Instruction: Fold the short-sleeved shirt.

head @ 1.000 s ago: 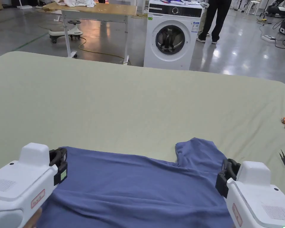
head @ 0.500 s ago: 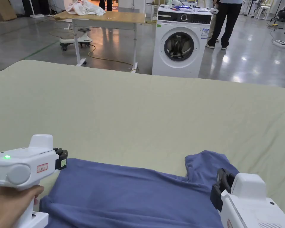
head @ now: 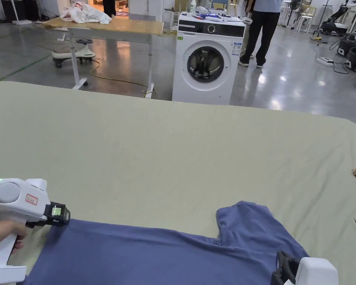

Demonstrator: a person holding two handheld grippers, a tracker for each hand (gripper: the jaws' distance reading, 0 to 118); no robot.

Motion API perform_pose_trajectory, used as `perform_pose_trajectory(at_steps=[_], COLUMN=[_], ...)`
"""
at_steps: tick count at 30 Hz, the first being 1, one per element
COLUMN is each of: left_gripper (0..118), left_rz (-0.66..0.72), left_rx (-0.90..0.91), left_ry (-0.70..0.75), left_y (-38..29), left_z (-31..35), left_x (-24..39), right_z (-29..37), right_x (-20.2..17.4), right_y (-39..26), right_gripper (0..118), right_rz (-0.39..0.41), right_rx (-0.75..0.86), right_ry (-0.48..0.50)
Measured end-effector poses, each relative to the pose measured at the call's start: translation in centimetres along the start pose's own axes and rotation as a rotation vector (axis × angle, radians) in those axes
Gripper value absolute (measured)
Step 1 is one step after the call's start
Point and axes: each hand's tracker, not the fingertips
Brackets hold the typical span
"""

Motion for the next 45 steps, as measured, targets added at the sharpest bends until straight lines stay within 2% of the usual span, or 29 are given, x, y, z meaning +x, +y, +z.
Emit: perform_pose_trajectory(at_steps=[2, 5, 7, 8, 9, 13, 18, 19, 20, 21, 22, 23, 28, 31, 34, 37, 38, 40, 41, 45], left_gripper=[60, 60, 55, 51, 42, 0, 0, 0, 0, 0, 0, 0, 0, 0, 0, 0, 0, 0, 0, 0], left_rz=[-0.059, -0.134, -0.171, -0.178, -0.189, -0.221, -0.166, -0.165, -0.165, -0.164, -0.165, -0.16, -0.157, -0.161, -0.161, -0.151, -0.149, -0.147, -0.147, -0.135], left_rx=[-0.05, -0.032, -0.035, -0.02, -0.016, 0.007, 0.079, 0.109, 0.142, 0.153, 0.16, 0.194, 0.24, 0.256, 0.253, 0.243, 0.243, 0.242, 0.241, 0.25], left_ry=[0.046, 0.081, 0.11, 0.116, 0.11, 0.065, 0.002, -0.016, -0.018, -0.01, -0.018, -0.034, -0.037, -0.033, -0.022, -0.022, -0.02, -0.012, -0.012, -0.012], left_y=[-0.3, -0.2, -0.5, -0.5, -0.8, -1.4, -2.0, -2.2, -2.3, -2.5, -2.7, -2.9, -4.1, -4.8, -5.5, -6.1, -6.2, -6.4, -6.5, -6.5], left_z=[-1.0, -1.0, -1.1, -1.0, -1.0, -0.7, 1.7, 2.5, 3.2, 4.0, 4.7, 5.5, 7.4, 7.9, 7.8, 7.5, 7.5, 7.4, 7.3, 7.4], left_x=[1.0, 2.1, 3.2, 3.1, 3.6, 3.8, 2.5, 2.3, 2.0, 2.0, 1.9, 1.8, 1.8, 1.7, 1.7, 1.7, 1.7, 1.9, 1.8, 1.5], right_z=[-0.2, -0.3, -0.5, -0.6, -0.8, -2.2, -5.6, -6.7, -7.8, -9.1, -10.4, -12.1, -18.2, -21.1, -22.8, -22.5, -22.6, -22.8, -22.8, -21.7], right_x=[0.2, 0.3, 0.3, 0.3, 0.3, 0.9, 3.7, 4.6, 5.5, 6.3, 7.2, 8.1, 10.1, 11.2, 11.2, 10.9, 10.9, 10.7, 10.8, 11.4], right_y=[-0.3, -0.5, -0.6, -0.7, -0.6, -0.1, 2.6, 3.4, 4.0, 4.6, 5.0, 5.3, 5.4, 4.5, 3.7, 3.7, 3.7, 3.6, 3.6, 4.1], right_gripper=[0, 0, 0, 0, 0, 0, 2, 7, 18, 38, 51, 56, 56, 56, 55, 52, 46, 16, 6, 3], right_rz=[-0.001, -0.003, 0.0, -0.001, -0.002, -0.019, -0.018, -0.019, -0.018, -0.027, -0.039, -0.01, 0.043, 0.013, 0.036, 0.02, 0.02, 0.038, 0.039, -0.019], right_rx=[-0.019, -0.033, -0.04, -0.043, -0.047, -0.064, -0.123, -0.155, -0.195, -0.239, -0.279, -0.336, -0.514, -0.587, -0.649, -0.646, -0.644, -0.619, -0.618, -0.585], right_ry=[-0.006, -0.007, -0.01, -0.009, -0.009, -0.01, -0.026, -0.028, -0.033, -0.026, -0.027, -0.027, 0.002, 0.026, 0.031, 0.017, 0.012, -0.003, 0.002, 0.011])
